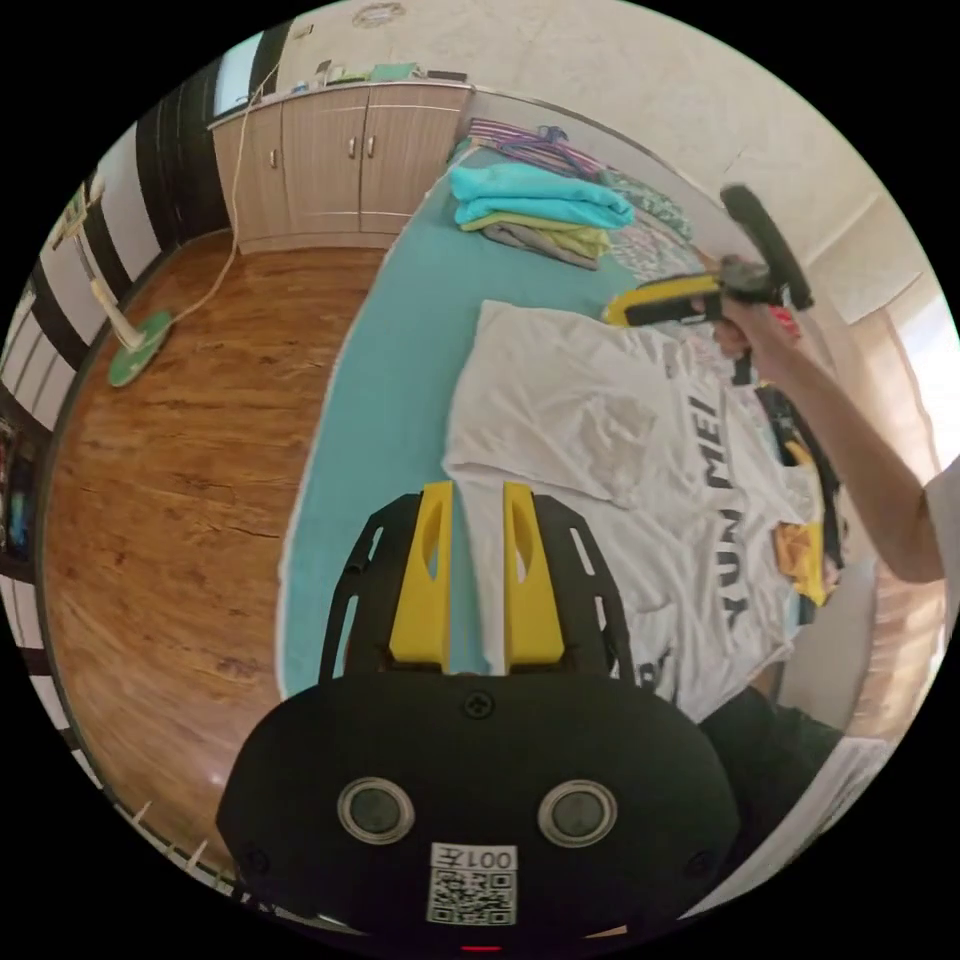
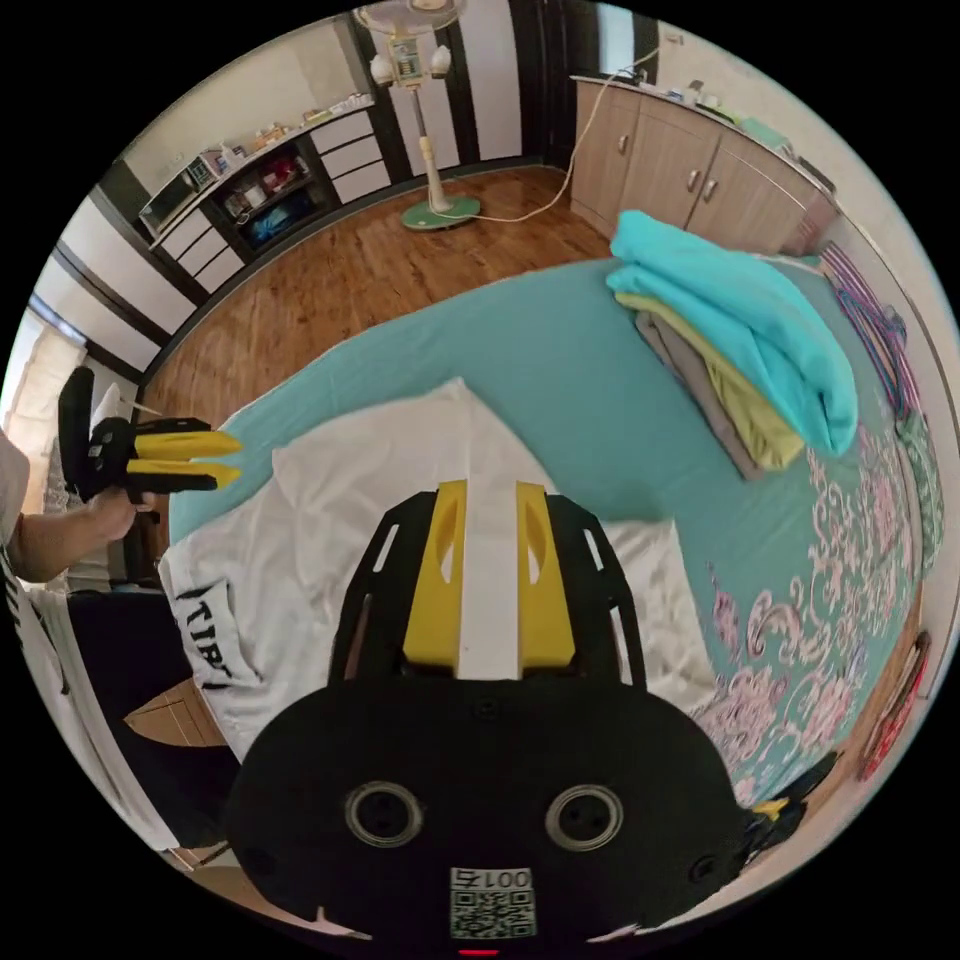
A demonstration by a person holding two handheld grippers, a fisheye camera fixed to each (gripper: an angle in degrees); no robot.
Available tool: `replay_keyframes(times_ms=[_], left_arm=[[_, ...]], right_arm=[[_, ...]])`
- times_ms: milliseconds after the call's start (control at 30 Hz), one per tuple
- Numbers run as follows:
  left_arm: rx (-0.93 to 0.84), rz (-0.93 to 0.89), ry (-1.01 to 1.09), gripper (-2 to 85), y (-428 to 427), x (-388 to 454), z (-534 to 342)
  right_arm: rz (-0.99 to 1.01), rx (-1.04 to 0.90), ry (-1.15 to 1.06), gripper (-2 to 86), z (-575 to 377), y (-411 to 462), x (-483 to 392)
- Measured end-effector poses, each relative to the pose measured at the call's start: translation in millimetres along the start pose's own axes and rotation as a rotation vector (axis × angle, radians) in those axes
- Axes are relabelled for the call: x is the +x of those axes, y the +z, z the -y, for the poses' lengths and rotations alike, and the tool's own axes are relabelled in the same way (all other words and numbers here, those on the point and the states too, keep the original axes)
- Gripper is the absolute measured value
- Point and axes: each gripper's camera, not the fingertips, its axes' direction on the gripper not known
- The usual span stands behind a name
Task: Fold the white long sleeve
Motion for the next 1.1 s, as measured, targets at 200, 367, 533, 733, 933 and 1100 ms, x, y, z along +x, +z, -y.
replay_keyframes(times_ms=[200,367,533,733,933,1100], left_arm=[[-0.055,-0.158,-0.06,4.2,29,26,8],[-0.116,-0.151,-0.183,2.2,60,25,19],[-0.084,-0.135,-0.216,-0.8,49,20,17],[-0.062,-0.171,-0.318,-0.9,43,10,0],[-0.083,-0.155,-0.291,-1.0,58,25,7],[-0.101,-0.137,-0.347,-0.9,54,22,4]], right_arm=[[0.082,-0.109,0.116,7.8,-65,29,-2],[0.106,-0.039,0.176,3.5,-91,26,5],[0.16,0.013,0.158,2.3,-117,3,21],[0.327,-0.032,0.109,2.1,-140,16,41],[0.196,-0.022,0.07,2.0,-158,7,41],[0.218,-0.063,0.049,2.6,-165,6,49]])
